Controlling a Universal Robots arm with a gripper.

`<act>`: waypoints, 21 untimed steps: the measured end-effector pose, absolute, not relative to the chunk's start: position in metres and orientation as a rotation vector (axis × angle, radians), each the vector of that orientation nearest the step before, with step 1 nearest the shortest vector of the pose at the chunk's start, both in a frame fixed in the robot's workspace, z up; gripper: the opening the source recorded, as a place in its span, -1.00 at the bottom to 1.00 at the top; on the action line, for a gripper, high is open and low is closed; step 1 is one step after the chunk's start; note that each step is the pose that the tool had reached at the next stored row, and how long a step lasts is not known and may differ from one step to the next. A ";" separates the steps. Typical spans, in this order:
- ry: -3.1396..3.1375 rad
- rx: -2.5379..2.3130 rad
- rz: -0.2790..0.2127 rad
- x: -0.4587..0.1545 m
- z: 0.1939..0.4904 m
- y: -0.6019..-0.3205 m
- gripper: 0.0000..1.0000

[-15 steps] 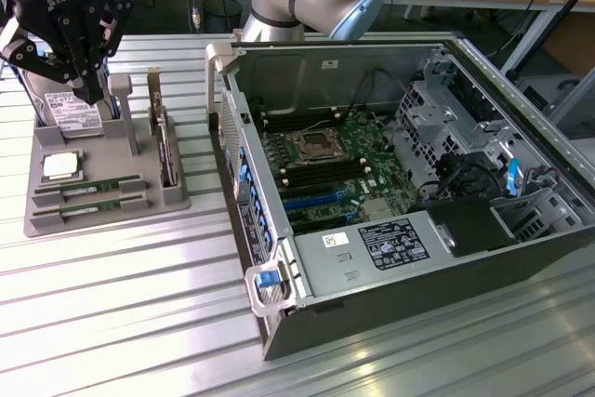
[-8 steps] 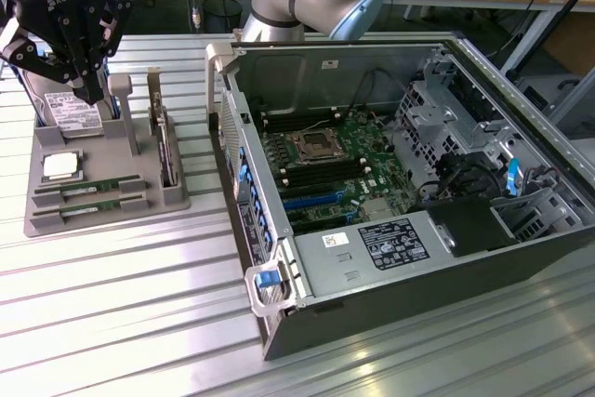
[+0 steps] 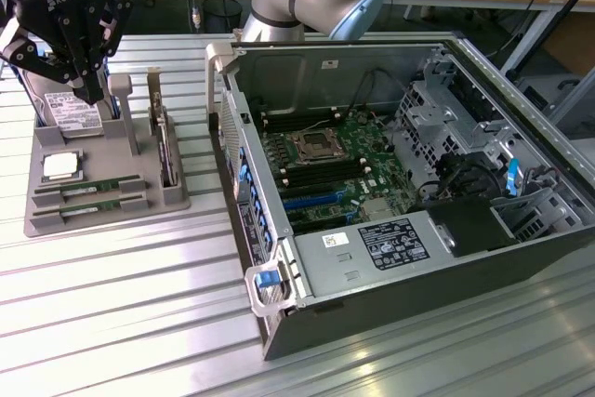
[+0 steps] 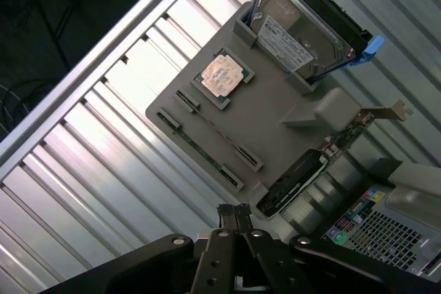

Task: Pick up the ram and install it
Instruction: 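Pick up the ram and move it above insertion slot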

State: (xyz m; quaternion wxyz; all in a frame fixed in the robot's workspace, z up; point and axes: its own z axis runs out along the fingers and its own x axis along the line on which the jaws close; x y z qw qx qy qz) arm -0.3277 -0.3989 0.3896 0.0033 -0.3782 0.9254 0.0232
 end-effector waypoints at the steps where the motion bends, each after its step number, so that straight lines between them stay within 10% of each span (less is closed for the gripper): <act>1: 2.901 -1.187 0.073 -0.328 0.390 -0.399 -0.80; 21: 2.854 -1.299 0.073 -0.328 0.390 -0.399 -0.80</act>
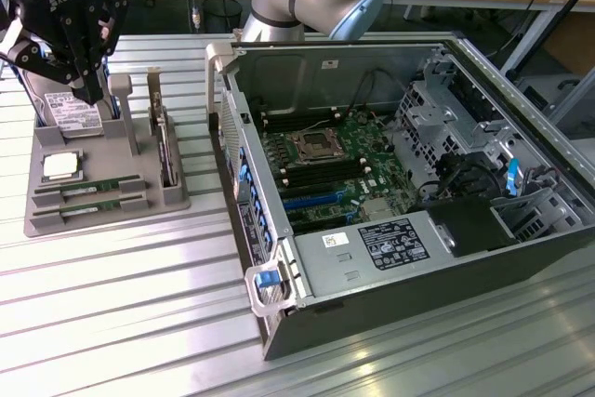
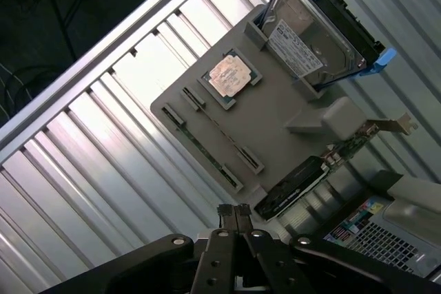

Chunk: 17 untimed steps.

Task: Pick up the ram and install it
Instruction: 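Pick up the ram and move it above insertion slot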

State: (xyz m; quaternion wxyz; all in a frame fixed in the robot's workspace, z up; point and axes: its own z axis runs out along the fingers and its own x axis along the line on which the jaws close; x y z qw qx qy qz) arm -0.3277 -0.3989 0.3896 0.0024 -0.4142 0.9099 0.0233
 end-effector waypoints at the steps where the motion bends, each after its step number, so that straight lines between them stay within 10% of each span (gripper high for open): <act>1: 2.850 -1.308 0.073 -0.328 0.390 -0.399 -0.80; 17: 2.820 -1.374 0.073 -0.328 0.390 -0.399 -0.80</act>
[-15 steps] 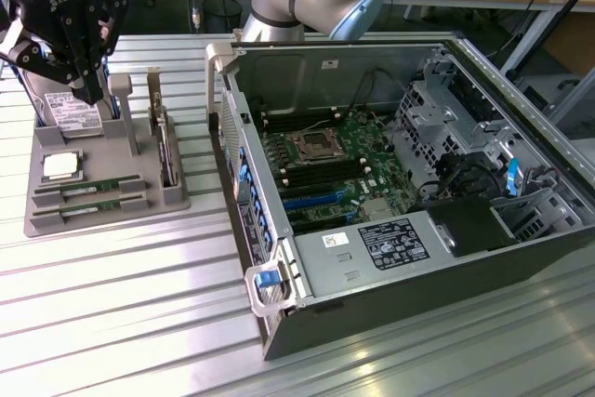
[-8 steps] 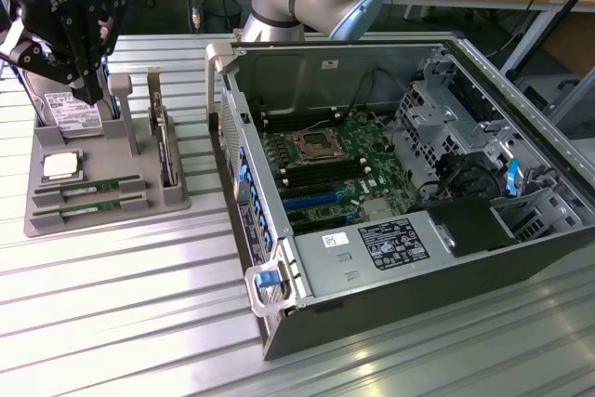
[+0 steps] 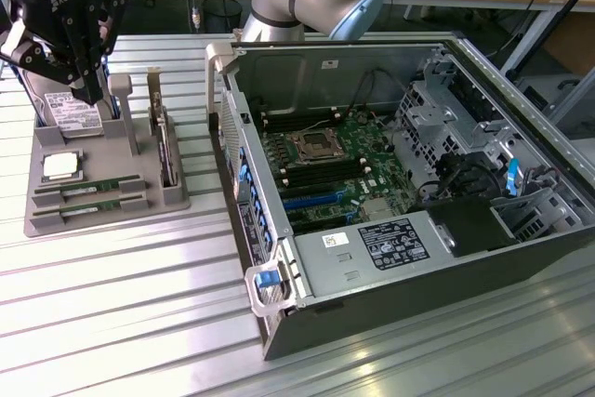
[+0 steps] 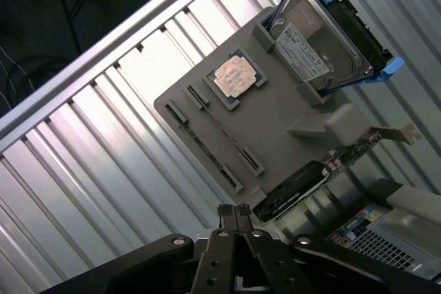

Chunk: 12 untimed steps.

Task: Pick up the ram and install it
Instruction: 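Pick up the ram and move it above insertion slot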

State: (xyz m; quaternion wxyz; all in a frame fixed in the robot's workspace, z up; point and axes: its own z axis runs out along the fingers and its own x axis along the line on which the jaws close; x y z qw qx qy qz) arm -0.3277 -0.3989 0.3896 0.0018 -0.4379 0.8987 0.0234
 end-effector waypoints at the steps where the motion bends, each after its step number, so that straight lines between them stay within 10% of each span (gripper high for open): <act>1: 2.818 -1.378 0.073 -0.328 0.390 -0.399 -0.80; 12: 2.803 -1.410 0.073 -0.328 0.390 -0.399 -0.80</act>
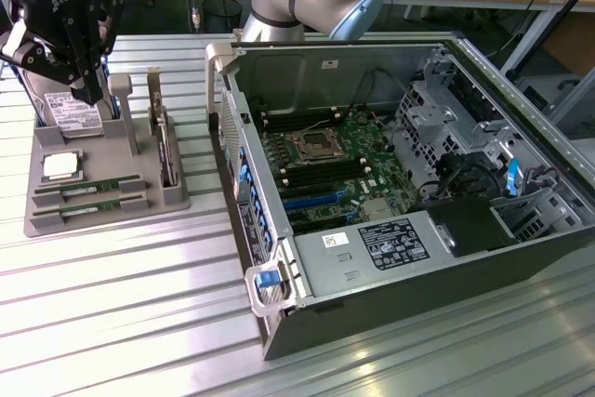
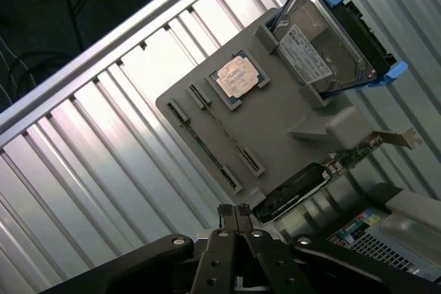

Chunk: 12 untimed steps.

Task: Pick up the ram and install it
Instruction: 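Pick up the ram and move it above insertion slot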

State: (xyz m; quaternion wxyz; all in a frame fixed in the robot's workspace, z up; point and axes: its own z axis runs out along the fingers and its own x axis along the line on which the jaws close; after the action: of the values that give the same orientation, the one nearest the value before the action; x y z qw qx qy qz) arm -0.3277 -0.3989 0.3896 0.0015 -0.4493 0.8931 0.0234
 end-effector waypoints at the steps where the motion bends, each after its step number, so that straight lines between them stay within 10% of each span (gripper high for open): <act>1: 2.802 -1.413 0.074 -0.328 0.390 -0.399 -0.80; 12: 2.785 -1.448 0.074 -0.328 0.390 -0.399 -0.80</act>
State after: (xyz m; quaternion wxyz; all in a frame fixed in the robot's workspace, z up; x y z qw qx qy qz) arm -0.3277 -0.3989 0.3896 0.0011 -0.4611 0.8870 0.0234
